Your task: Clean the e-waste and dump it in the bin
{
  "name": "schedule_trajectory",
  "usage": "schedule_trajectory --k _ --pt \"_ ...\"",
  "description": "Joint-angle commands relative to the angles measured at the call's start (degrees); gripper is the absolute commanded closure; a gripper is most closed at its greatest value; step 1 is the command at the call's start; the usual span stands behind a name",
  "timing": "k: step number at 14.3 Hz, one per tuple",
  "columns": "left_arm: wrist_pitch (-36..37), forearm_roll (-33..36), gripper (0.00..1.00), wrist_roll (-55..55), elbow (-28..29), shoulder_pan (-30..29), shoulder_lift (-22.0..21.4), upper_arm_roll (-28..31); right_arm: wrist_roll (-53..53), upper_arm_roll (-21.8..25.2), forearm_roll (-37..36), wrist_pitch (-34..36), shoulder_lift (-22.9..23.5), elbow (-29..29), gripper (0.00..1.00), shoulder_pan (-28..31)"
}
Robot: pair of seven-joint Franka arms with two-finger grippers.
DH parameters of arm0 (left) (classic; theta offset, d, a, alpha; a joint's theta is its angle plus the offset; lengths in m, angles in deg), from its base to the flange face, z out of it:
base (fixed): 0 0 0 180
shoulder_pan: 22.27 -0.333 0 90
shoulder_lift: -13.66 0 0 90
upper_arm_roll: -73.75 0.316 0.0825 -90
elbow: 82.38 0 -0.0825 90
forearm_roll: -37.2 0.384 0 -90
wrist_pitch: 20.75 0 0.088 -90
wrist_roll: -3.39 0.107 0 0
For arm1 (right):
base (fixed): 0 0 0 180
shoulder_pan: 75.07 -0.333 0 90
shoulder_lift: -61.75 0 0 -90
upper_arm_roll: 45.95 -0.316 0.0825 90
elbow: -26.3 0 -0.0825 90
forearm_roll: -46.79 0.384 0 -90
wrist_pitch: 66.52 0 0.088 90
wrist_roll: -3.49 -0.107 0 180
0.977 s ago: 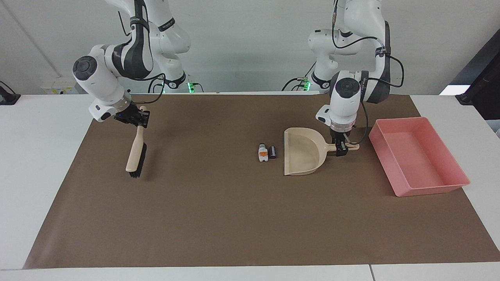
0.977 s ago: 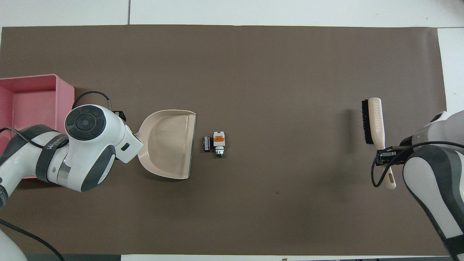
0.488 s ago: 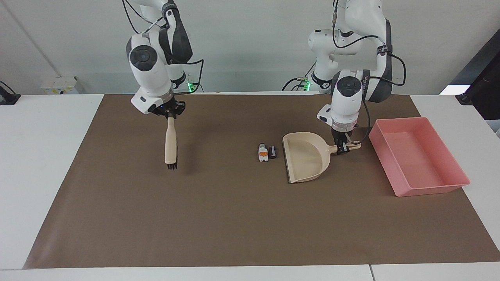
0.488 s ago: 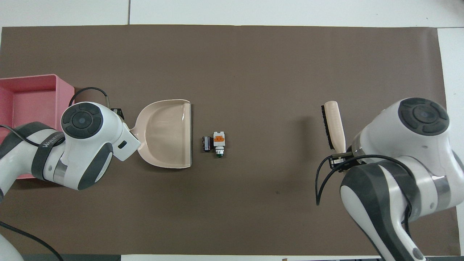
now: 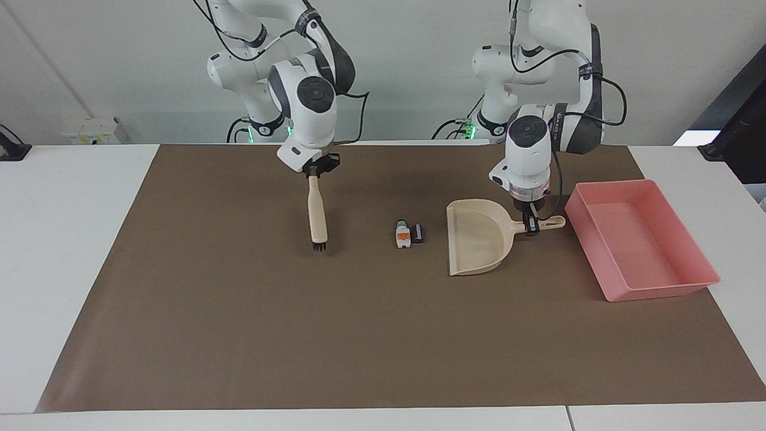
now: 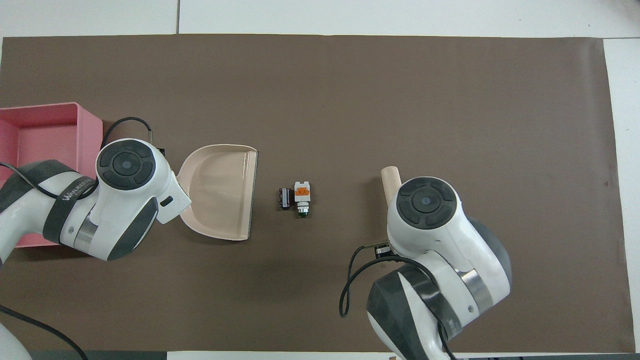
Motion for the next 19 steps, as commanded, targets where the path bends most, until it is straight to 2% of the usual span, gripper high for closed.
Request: schedule_trajectory --k 1,7,14,18,19 --pt "1.97 0.87 1.0 -0.72 -0.15 3.15 0.07 0.38 -2.84 0.36 2.89 -0.14 3.72 -4.88 1.0 -3.18" --pt "-0.32 0.87 1.0 -3.36 1.87 3.86 0.51 0.29 -12.25 0.28 2.98 -0.49 17.26 -18.24 1.0 -10.48" --pt "-1.37 0.87 1.0 -6.0 4.59 3.94 -0.45 0.38 -12.96 -2.27 9.12 -6.37 20.34 -20.35 1.0 -11.72" --pt "-0.32 0.87 1.0 -6.79 4.59 3.94 -0.63 0.38 -12.26 -4.38 17.98 -14.71 22.02 -20.8 1.0 -12.16" --pt "-0.14 0.87 1.0 -6.79 4.51 4.12 -0.63 0.46 -11.82 -4.82 22.53 -18.21 22.46 -20.8 1.0 -12.25"
